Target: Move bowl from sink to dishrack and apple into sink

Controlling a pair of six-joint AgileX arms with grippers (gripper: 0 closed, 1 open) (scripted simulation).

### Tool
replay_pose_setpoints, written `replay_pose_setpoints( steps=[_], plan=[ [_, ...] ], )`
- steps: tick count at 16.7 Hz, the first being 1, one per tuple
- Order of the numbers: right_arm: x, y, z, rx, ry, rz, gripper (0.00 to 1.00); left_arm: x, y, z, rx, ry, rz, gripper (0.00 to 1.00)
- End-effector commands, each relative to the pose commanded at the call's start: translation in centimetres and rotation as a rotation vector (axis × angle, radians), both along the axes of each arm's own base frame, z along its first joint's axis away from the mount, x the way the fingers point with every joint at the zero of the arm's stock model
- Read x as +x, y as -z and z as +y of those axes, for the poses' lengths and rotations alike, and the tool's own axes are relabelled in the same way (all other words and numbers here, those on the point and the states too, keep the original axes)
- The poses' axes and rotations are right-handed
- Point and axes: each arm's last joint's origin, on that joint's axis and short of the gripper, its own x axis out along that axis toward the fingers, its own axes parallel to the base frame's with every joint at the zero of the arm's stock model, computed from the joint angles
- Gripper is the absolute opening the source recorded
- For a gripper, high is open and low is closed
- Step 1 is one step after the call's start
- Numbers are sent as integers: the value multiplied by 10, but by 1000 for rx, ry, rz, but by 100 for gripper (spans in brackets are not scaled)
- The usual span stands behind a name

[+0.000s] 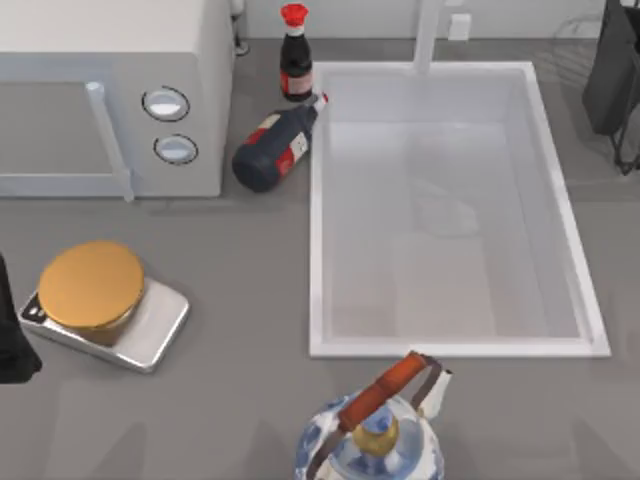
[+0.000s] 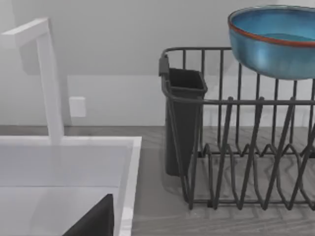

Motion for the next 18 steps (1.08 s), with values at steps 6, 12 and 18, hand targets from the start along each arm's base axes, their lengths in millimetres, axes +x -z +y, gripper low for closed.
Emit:
replay_pose_setpoints(
  steps=[6,12,18],
  plan=[
    [3,-23,-5,-44,47,165,100,0,0,0,0,0,0,100],
    [41,-52,-20,-82,87,711,100,0,0,0,0,0,0,100],
    [104,-43,-47,-42,52,1298,100,0,0,0,0,0,0,100]
  ],
)
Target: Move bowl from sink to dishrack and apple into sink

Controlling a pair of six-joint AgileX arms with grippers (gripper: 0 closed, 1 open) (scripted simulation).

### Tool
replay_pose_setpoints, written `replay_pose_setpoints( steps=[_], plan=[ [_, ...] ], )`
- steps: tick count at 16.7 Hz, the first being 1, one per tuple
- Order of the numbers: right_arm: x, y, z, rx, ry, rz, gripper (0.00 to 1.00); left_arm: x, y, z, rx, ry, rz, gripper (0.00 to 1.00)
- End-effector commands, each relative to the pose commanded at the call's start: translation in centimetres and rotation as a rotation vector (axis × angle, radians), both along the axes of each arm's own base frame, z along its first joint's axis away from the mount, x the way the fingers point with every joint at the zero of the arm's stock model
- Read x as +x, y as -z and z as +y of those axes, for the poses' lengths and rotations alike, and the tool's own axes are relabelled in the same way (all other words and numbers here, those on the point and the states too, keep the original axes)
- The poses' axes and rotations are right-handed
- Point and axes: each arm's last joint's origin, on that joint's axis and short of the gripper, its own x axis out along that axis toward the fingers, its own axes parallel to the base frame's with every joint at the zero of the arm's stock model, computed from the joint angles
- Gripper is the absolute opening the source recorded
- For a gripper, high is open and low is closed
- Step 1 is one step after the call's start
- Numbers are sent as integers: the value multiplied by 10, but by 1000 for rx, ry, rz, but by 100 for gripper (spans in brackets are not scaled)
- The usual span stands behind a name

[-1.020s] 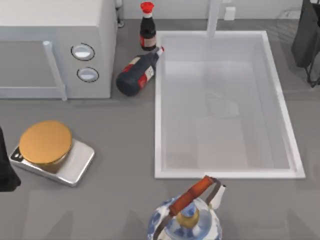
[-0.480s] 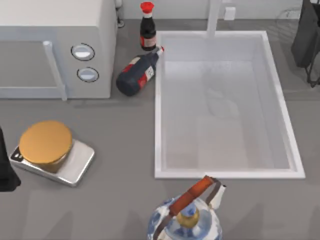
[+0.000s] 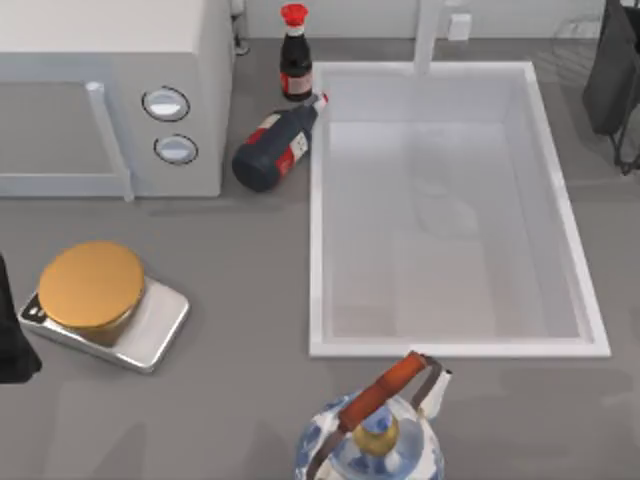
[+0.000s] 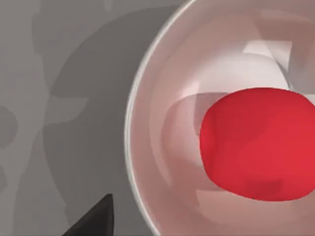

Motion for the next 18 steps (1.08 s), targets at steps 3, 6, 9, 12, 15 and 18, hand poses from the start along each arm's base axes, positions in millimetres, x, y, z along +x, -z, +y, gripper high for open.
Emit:
replay_pose_setpoints(
  steps=[3,6,9,12,15,18],
  plan=[
    [21,5,-14,38,2,179,100,0,0,0,0,0,0,100],
    [32,4,-23,61,3,263,100,0,0,0,0,0,0,100],
    [33,3,-24,63,3,272,100,0,0,0,0,0,0,100],
    [33,4,-23,62,0,269,100,0,0,0,0,0,0,100],
    [36,19,-24,61,0,267,100,0,0,0,0,0,0,100],
    [38,47,-25,61,1,266,100,0,0,0,0,0,0,100]
  ],
)
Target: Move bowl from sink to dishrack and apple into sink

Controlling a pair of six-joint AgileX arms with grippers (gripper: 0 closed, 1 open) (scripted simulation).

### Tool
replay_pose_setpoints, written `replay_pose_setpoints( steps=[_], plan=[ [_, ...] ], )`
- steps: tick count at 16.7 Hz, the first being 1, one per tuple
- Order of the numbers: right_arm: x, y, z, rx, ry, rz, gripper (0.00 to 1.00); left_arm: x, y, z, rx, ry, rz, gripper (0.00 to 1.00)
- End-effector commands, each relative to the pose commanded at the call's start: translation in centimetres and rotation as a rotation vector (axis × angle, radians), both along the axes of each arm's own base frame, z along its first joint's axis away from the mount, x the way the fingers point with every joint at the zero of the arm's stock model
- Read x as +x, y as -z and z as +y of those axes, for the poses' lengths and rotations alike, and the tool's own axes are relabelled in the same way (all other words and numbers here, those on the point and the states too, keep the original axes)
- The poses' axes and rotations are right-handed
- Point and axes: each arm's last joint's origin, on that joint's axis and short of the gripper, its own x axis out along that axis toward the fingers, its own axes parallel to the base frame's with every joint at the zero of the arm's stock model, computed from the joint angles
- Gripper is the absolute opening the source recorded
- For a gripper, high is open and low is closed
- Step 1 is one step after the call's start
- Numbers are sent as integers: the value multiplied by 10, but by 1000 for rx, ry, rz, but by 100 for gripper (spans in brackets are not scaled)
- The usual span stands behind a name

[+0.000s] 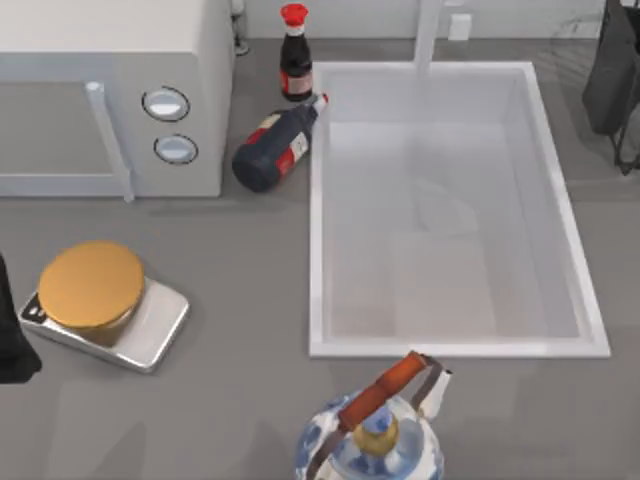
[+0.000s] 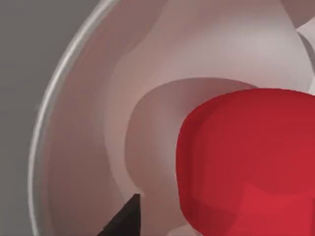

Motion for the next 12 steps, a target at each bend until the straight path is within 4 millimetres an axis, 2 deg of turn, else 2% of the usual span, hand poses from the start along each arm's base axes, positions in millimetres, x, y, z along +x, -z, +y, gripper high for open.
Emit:
replay_pose_setpoints(
  steps=[6,11,12],
  plan=[
    [-4,54,0,1,2,1,100,0,0,0,0,0,0,100],
    [-5,60,1,2,2,5,100,0,0,0,0,0,0,100],
    [-5,60,1,2,2,5,92,0,0,0,0,0,0,100]
  ],
)
